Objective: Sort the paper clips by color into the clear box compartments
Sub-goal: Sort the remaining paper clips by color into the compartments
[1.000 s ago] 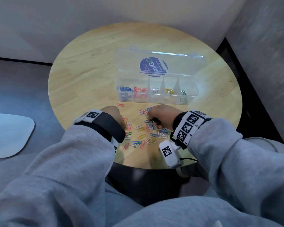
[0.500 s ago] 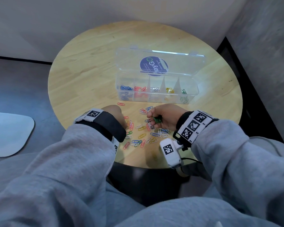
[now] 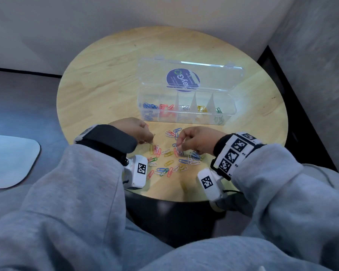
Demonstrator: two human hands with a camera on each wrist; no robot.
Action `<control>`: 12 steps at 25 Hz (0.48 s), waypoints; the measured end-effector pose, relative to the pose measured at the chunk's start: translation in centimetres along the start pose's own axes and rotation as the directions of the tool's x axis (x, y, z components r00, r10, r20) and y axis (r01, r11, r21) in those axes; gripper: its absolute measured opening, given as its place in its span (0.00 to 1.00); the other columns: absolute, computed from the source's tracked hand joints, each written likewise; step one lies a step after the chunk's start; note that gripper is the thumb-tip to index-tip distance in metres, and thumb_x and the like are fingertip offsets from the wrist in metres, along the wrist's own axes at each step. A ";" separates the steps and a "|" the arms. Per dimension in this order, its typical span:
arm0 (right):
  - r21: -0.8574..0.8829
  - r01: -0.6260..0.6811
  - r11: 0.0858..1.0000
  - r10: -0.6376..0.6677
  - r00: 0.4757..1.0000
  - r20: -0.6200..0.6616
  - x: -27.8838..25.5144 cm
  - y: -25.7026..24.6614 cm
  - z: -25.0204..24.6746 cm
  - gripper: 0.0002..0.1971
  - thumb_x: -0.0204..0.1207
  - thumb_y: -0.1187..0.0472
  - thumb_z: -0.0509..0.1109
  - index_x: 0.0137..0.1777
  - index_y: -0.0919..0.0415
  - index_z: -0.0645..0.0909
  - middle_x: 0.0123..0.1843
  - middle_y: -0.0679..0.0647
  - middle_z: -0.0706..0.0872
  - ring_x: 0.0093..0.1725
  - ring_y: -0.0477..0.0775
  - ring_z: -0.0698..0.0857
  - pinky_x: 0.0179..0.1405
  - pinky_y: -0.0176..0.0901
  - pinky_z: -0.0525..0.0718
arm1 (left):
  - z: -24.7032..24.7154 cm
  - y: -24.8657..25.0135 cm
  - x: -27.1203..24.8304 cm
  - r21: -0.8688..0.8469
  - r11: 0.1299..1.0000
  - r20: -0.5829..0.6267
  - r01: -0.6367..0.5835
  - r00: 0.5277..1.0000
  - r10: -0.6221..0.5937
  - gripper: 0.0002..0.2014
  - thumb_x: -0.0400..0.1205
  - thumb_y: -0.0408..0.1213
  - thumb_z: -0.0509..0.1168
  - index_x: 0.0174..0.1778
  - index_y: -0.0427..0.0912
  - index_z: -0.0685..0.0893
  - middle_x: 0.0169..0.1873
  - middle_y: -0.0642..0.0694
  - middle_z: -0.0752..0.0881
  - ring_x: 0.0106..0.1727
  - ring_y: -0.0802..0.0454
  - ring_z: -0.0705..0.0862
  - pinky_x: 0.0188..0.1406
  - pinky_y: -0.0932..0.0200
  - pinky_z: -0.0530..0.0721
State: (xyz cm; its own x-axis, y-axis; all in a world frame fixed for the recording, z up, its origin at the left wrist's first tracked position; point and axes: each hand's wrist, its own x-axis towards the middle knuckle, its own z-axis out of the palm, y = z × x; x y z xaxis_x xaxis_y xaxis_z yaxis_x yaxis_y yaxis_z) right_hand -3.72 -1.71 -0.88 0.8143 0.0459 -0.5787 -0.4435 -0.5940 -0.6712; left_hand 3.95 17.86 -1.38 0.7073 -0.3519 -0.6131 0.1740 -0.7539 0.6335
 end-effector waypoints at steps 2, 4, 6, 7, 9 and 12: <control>-0.224 0.055 0.973 -0.039 0.996 0.074 -0.4 -0.9 0.8 0.09 0.69 0.63 0.75 0.36 0.48 0.80 0.20 0.42 0.76 0.23 0.39 0.73 0.28 0.33 0.70 | -0.3 -0.1 -0.3 -0.160 0.987 -0.006 -0.028 1.000 0.028 0.15 0.75 0.24 0.67 0.25 0.42 0.73 0.25 0.43 0.77 0.25 0.50 0.67 0.29 0.62 0.61; -0.340 0.108 0.934 -0.057 0.986 0.157 -0.7 -1.6 1.8 0.08 0.67 0.61 0.77 0.38 0.48 0.81 0.19 0.42 0.76 0.18 0.35 0.73 0.27 0.32 0.69 | -0.2 0.0 -0.6 -0.240 0.971 -0.006 -0.013 1.000 0.011 0.13 0.76 0.21 0.62 0.29 0.42 0.74 0.27 0.42 0.76 0.24 0.52 0.68 0.25 0.65 0.64; -0.423 0.156 0.892 -0.075 0.977 0.202 -0.7 -1.9 2.7 0.09 0.66 0.59 0.78 0.44 0.50 0.83 0.21 0.43 0.75 0.19 0.36 0.73 0.24 0.30 0.68 | 0.2 0.5 -0.9 -0.301 0.953 -0.001 0.026 1.000 -0.027 0.13 0.79 0.21 0.57 0.35 0.42 0.77 0.25 0.44 0.73 0.17 0.56 0.70 0.16 0.70 0.65; -0.466 0.171 0.868 -0.079 0.974 0.210 -0.6 -2.0 3.1 0.10 0.67 0.59 0.78 0.47 0.51 0.84 0.23 0.43 0.74 0.22 0.37 0.73 0.25 0.31 0.68 | 0.4 0.8 -1.0 -0.319 0.946 0.001 0.047 0.999 -0.050 0.12 0.80 0.23 0.55 0.36 0.42 0.77 0.25 0.45 0.71 0.16 0.57 0.69 0.13 0.71 0.65; -0.551 0.176 0.816 -0.076 0.977 0.199 -0.4 -1.9 3.8 0.12 0.67 0.57 0.77 0.51 0.51 0.84 0.29 0.43 0.73 0.29 0.40 0.73 0.28 0.36 0.68 | 0.5 1.1 -1.1 -0.339 0.937 0.013 0.086 0.996 -0.087 0.13 0.82 0.25 0.52 0.35 0.40 0.77 0.26 0.46 0.68 0.17 0.55 0.69 0.12 0.72 0.63; -0.635 0.154 0.757 -0.063 0.984 0.164 -0.2 -1.7 4.7 0.10 0.68 0.55 0.76 0.48 0.50 0.81 0.33 0.43 0.73 0.38 0.49 0.77 0.28 0.36 0.69 | 0.3 1.1 -1.1 -0.409 0.905 0.047 0.118 0.993 -0.108 0.14 0.80 0.25 0.49 0.31 0.39 0.74 0.27 0.46 0.68 0.13 0.58 0.72 0.11 0.73 0.64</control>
State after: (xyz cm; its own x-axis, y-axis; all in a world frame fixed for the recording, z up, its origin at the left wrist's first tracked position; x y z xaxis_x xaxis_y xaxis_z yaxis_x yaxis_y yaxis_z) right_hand -4.88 3.11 -1.83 0.7681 0.2141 -0.6035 0.0277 -0.9527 -0.3028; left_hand 3.16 17.30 -0.15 0.6515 -0.2936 -0.6995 0.5209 -0.4972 0.6938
